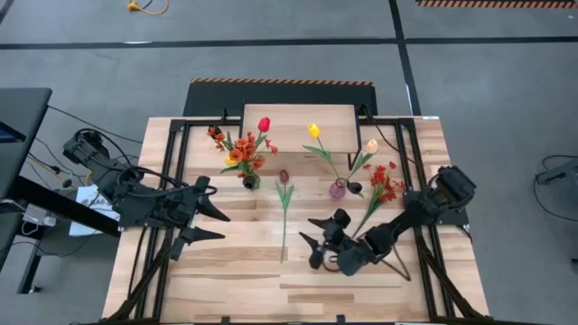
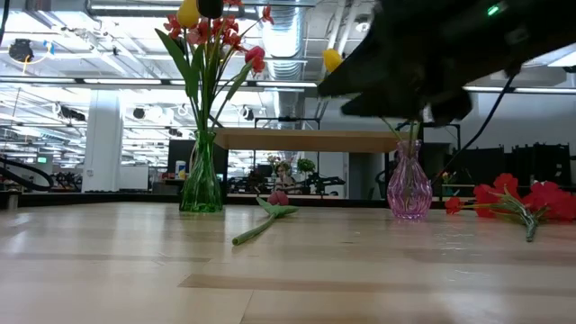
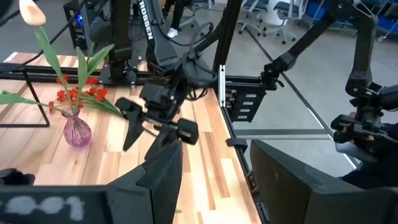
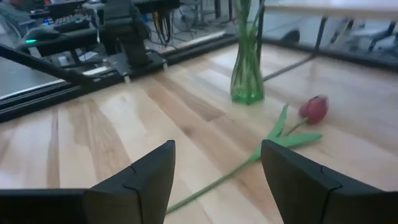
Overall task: Pick and place flowers into a vace then onto a shelf
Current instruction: Put the dark red tulip into the purple vase
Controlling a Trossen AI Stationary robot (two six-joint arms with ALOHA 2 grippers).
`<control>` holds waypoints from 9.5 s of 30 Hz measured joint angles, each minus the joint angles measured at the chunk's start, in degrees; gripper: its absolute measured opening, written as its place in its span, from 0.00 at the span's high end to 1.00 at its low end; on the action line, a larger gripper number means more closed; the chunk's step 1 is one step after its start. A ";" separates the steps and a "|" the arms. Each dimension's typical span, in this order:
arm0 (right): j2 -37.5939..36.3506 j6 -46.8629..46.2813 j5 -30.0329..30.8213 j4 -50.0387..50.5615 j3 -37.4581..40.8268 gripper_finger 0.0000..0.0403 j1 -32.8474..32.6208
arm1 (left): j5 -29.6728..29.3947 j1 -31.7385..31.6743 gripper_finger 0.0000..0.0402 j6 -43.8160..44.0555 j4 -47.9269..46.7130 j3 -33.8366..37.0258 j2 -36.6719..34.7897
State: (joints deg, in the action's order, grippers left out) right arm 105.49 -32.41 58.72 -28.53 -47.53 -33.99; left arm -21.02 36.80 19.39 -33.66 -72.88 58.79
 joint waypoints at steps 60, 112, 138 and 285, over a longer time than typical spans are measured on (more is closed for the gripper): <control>20.77 -21.87 -19.02 17.81 -16.21 0.99 10.08 | 1.16 0.00 0.56 3.77 -1.76 0.00 0.04; 10.09 -17.51 -27.73 32.43 -16.14 0.74 1.21 | 0.73 0.00 0.56 3.79 -1.67 -0.02 0.06; 17.12 -28.86 -26.44 30.87 -16.65 0.98 2.98 | 0.71 -0.02 0.56 3.77 -2.02 -0.02 0.08; -21.76 43.11 -38.10 21.43 -28.89 0.92 9.75 | -5.11 -8.02 0.99 -34.50 37.47 -2.89 12.45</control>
State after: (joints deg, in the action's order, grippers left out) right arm 83.72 10.70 20.62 -7.09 -76.42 -24.24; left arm -26.13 28.78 -15.11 3.81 -75.77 71.24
